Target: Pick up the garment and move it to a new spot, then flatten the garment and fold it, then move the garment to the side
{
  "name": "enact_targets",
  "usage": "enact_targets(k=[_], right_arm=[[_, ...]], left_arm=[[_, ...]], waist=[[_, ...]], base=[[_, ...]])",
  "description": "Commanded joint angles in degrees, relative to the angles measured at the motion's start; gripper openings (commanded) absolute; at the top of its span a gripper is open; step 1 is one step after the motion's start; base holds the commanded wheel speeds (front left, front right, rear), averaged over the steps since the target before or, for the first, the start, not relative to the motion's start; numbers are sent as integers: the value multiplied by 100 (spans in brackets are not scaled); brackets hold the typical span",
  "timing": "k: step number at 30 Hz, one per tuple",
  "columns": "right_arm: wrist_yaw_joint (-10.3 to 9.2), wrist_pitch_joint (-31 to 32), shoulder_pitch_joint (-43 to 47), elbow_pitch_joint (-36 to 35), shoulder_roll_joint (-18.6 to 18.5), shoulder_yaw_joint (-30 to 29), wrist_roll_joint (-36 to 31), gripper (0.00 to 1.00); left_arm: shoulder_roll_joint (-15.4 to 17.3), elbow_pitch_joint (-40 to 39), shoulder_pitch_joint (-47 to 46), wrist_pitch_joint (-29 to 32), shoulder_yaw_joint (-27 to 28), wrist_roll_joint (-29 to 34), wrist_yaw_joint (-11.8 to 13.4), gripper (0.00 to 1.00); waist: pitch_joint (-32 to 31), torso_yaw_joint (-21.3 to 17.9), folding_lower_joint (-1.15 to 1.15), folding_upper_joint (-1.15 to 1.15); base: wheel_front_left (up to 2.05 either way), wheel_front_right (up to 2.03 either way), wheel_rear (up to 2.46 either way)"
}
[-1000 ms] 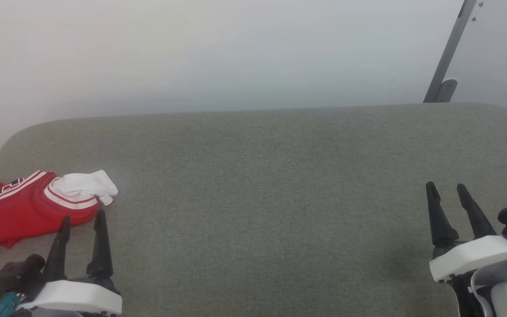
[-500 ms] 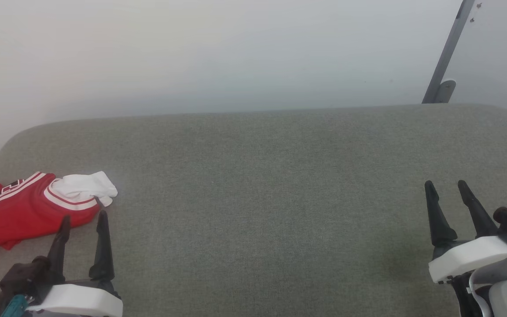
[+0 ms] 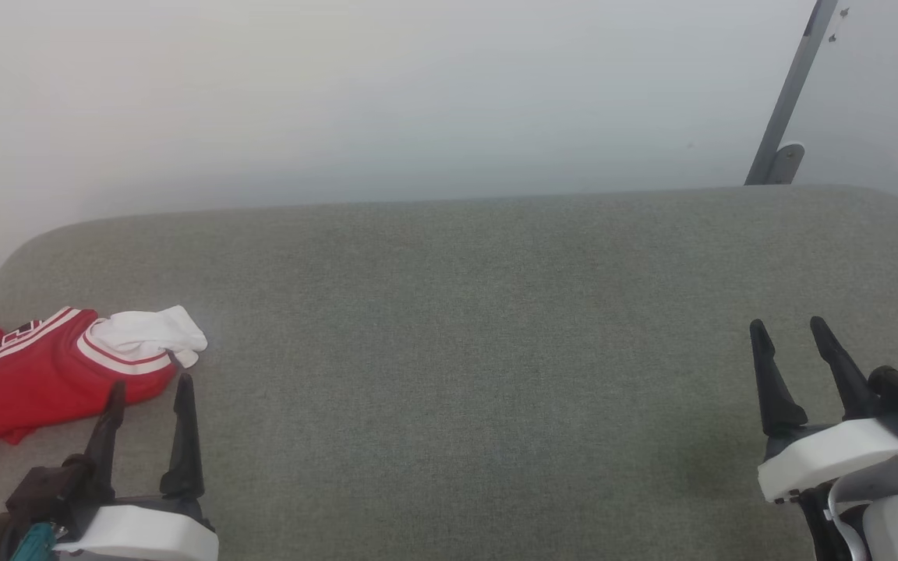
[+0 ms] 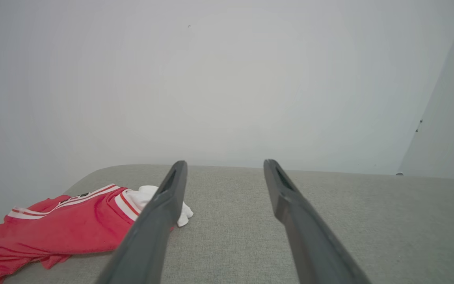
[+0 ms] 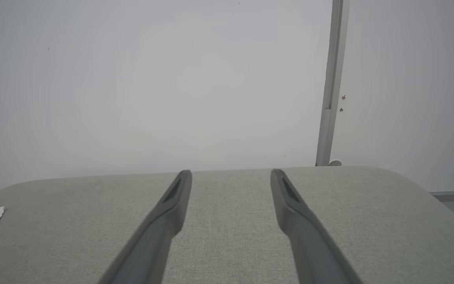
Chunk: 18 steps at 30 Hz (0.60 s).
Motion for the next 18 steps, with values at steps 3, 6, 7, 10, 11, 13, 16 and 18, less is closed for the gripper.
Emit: enact_targets(k=[3, 6, 7, 10, 11, 13, 16, 18], right_arm=[[0, -41, -47, -20, 0, 5, -18, 100], [0, -47, -41, -18, 1, 10, -23, 100], [0, -48, -37, -22, 3, 12, -23, 100], [0, -39, -14, -35, 2, 44, -25, 100], [0, -33, -2, -34, -2, 63, -26, 100], [0, -15, 16, -30, -5, 120, -49, 100], [0, 12, 29, -24, 4, 222, -53, 100], [0, 26, 23, -7, 12, 319, -54, 100]], left_arm=[[17, 23, 29, -29, -1, -36, -23, 100], [14, 44, 21, -29, -19, -58, -26, 100], [8, 58, 17, -29, -28, -79, -30, 100], [-12, 109, -4, -28, -15, -126, 2, 100], [-11, 128, -15, -26, -12, -129, 21, 100], [-17, 160, -38, -24, 13, -150, 51, 100], [-17, 201, -57, -8, 67, -178, 124, 100], [-18, 213, -54, 3, 96, -177, 175, 100]], waist=[[-5, 0, 0, 0], [-8, 7, 0, 0], [-12, 14, 0, 0], [-33, 84, 0, 0], [-45, 127, 0, 0], [-73, 223, 0, 0], [-122, 413, 0, 0], [-163, 562, 0, 0]], base=[[0, 0, 0], [0, 0, 0], [0, 0, 0], [0, 0, 0], [0, 0, 0], [0, 0, 0], [0, 0, 0], [0, 0, 0]])
